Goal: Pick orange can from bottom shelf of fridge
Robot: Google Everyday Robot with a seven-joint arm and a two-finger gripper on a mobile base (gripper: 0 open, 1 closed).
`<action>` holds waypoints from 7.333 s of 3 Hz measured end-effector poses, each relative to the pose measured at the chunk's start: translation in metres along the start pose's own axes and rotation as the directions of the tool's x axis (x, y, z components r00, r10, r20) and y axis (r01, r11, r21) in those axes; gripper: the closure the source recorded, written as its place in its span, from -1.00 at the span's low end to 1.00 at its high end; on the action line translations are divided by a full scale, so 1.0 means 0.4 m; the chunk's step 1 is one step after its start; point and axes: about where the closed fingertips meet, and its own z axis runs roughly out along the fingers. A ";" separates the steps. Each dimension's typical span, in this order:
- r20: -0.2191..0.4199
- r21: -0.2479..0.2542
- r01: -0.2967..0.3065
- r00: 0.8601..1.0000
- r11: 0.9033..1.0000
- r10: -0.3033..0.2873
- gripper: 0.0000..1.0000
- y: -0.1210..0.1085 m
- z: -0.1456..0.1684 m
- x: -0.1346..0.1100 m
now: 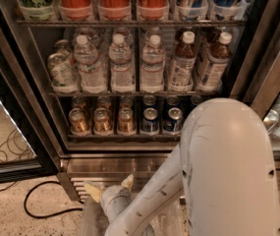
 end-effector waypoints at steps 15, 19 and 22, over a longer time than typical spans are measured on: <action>0.576 0.001 0.243 0.793 0.970 -0.199 -0.72 0.110 0.208 -0.366; 0.585 0.103 0.208 0.778 0.973 -0.229 -0.78 0.011 0.242 -0.413; 0.603 0.085 0.185 0.773 0.979 -0.198 -0.80 0.013 0.304 -0.441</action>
Offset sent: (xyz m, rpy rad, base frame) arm 0.0027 0.0302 0.0724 0.1391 -0.3703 0.0655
